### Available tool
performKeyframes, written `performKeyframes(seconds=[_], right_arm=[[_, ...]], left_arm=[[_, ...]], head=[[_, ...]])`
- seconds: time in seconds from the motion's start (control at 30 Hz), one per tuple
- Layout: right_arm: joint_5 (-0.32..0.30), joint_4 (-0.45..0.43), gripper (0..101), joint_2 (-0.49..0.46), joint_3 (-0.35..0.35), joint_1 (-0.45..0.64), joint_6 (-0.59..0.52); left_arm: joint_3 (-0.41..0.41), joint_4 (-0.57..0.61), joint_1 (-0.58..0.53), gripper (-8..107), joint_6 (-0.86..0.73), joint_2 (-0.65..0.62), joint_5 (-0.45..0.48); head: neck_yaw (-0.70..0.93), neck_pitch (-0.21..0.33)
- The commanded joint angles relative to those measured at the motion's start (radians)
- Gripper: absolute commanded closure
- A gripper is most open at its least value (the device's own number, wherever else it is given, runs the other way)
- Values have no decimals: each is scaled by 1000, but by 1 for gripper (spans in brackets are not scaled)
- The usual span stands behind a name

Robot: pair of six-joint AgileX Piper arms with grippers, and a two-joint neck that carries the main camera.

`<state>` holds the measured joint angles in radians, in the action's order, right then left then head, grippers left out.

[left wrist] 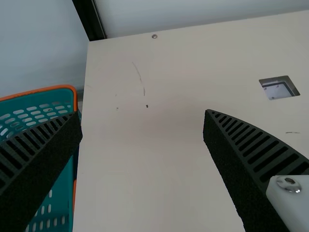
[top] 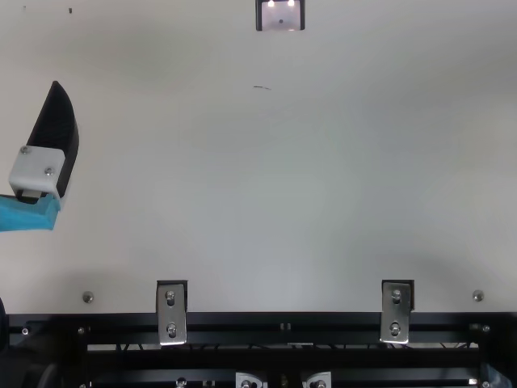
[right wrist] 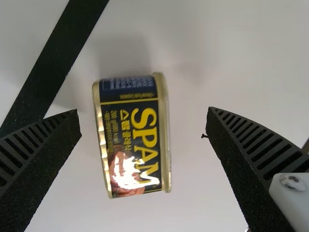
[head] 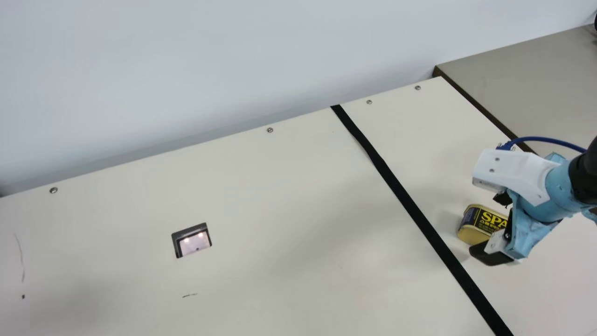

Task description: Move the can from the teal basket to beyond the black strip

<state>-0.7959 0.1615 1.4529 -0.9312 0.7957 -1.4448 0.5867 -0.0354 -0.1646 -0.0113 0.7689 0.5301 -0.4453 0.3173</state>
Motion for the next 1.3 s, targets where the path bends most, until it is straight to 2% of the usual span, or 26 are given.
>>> performKeyframes(seconds=[0.0, 0.17, 0.33, 0.47, 0.73, 0.77, 0.83, 0.9, 1.07, 1.27], right_arm=[[-7, 41, 0, -7, -18, -14, -23], [-53, 163, 0, -44, -89, -83, -80], [-105, 323, 0, -90, -175, -203, -141], [-105, 403, 0, -103, -240, -329, -163], [-35, 420, 0, -53, -357, -604, -119], [-46, 424, 0, -62, -337, -508, -137], [-31, 425, 0, -51, -356, -561, -119], [-44, 431, 0, -51, -357, -596, -119], [-43, 429, 0, -51, -357, -607, -119], [-43, 429, 0, -51, -357, -607, -119]], left_arm=[[0, 0, 0, 9, 0, 0, 0], [0, 0, 0, 9, 0, 0, 0], [0, 0, 0, 9, 0, 0, 0], [0, 0, 0, 9, 0, 0, 0], [0, 0, 0, 9, 0, 0, 0], [0, 0, 0, 9, 0, 0, 0], [0, 0, 0, 9, 0, 0, 0], [0, 0, 0, 9, 0, 0, 0], [0, 0, 0, 9, 0, 0, 0], [0, 0, 0, 9, 0, 0, 0]], head=[[-26, 35], [-26, 35], [-26, 35], [-26, 35], [-26, 35], [-26, 35], [-26, 35], [-23, 35], [23, 36], [162, 50]])
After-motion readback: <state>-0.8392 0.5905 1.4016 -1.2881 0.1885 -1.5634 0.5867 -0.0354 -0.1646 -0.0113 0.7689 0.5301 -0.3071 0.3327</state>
